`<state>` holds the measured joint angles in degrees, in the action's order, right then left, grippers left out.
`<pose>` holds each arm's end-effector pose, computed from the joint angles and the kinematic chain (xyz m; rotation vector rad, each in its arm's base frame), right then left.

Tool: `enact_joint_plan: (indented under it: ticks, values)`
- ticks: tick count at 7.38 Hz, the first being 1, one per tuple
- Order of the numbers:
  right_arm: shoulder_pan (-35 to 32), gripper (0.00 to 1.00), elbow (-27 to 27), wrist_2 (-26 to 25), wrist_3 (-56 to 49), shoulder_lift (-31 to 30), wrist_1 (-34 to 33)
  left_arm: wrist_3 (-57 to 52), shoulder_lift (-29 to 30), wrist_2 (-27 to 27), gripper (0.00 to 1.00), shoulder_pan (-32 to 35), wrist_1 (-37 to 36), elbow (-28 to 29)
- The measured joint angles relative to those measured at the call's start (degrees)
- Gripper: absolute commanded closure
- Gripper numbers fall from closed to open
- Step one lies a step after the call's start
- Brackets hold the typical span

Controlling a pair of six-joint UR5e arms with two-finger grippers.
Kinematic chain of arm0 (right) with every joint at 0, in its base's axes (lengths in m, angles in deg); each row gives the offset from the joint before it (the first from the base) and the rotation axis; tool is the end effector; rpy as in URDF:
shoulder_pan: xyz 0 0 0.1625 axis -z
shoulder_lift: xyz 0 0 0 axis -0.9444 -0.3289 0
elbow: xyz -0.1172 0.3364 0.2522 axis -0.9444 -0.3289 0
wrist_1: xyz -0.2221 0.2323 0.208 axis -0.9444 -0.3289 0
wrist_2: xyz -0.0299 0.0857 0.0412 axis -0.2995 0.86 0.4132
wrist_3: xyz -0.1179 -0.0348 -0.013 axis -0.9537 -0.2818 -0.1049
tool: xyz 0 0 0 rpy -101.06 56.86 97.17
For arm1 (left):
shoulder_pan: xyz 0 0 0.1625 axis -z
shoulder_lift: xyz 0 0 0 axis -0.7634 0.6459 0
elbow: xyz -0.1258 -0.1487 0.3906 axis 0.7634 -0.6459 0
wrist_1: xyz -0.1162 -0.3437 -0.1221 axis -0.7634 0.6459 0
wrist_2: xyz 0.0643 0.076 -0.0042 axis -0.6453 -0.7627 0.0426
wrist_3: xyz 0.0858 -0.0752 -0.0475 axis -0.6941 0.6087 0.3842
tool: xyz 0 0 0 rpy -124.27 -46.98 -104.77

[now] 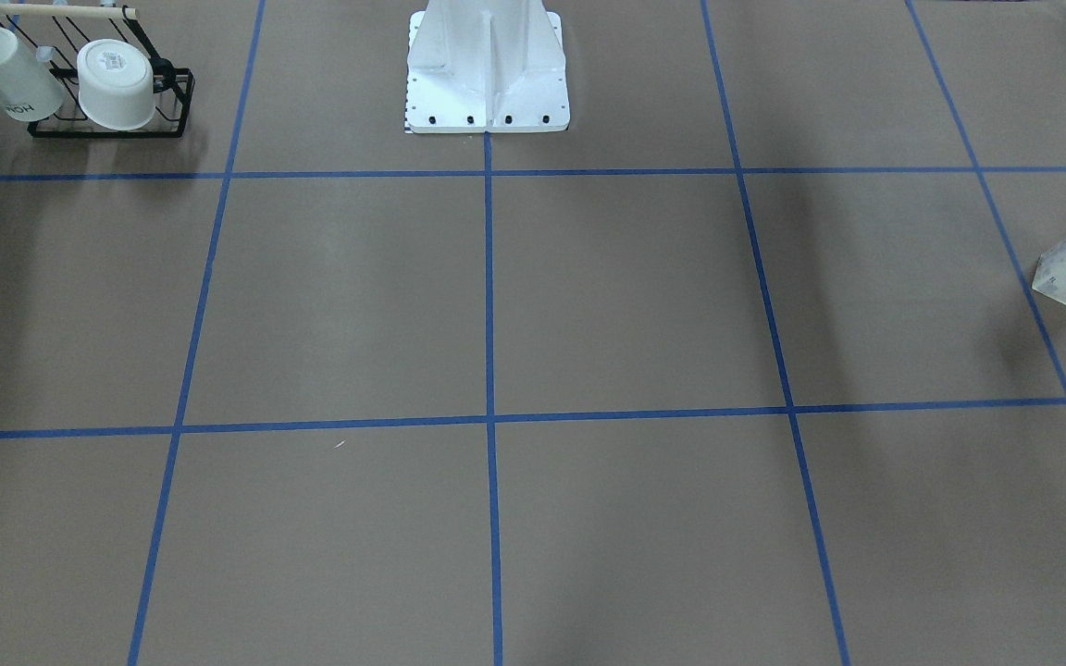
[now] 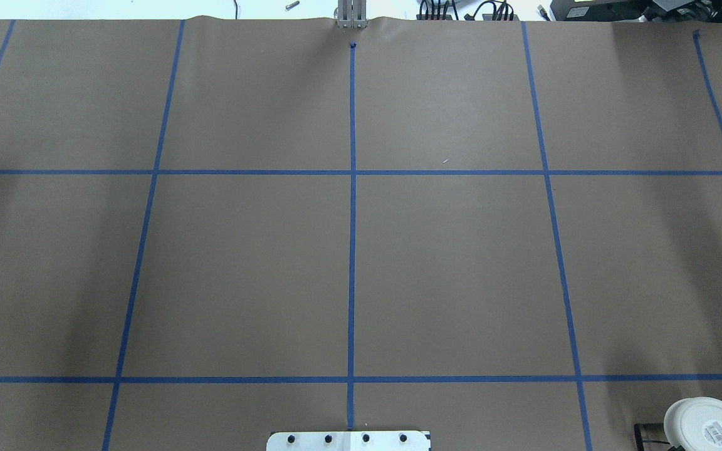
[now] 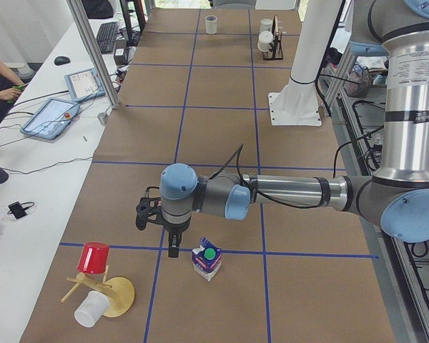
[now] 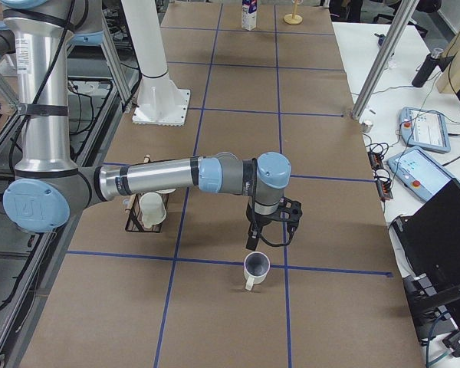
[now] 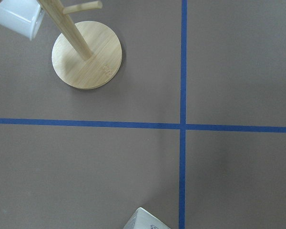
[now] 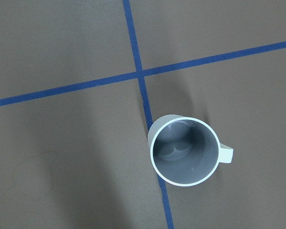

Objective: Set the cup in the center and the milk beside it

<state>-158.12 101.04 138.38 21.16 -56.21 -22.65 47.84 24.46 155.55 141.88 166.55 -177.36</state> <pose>0.0306 -0.4405 0.6362 -0.1368 -0.7181 0.1872 -0.0660 -0.4558 0.6569 0.1441 0.7549 -0.0897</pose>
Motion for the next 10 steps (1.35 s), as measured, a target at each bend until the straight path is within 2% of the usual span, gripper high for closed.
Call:
enact_joint_plan:
  ticks: [10]
  values:
    - [-0.1,0.0,-1.5,0.0,0.1,0.2,0.1,0.1,-0.4,-0.1,0.01,0.0,0.0,-1.5]
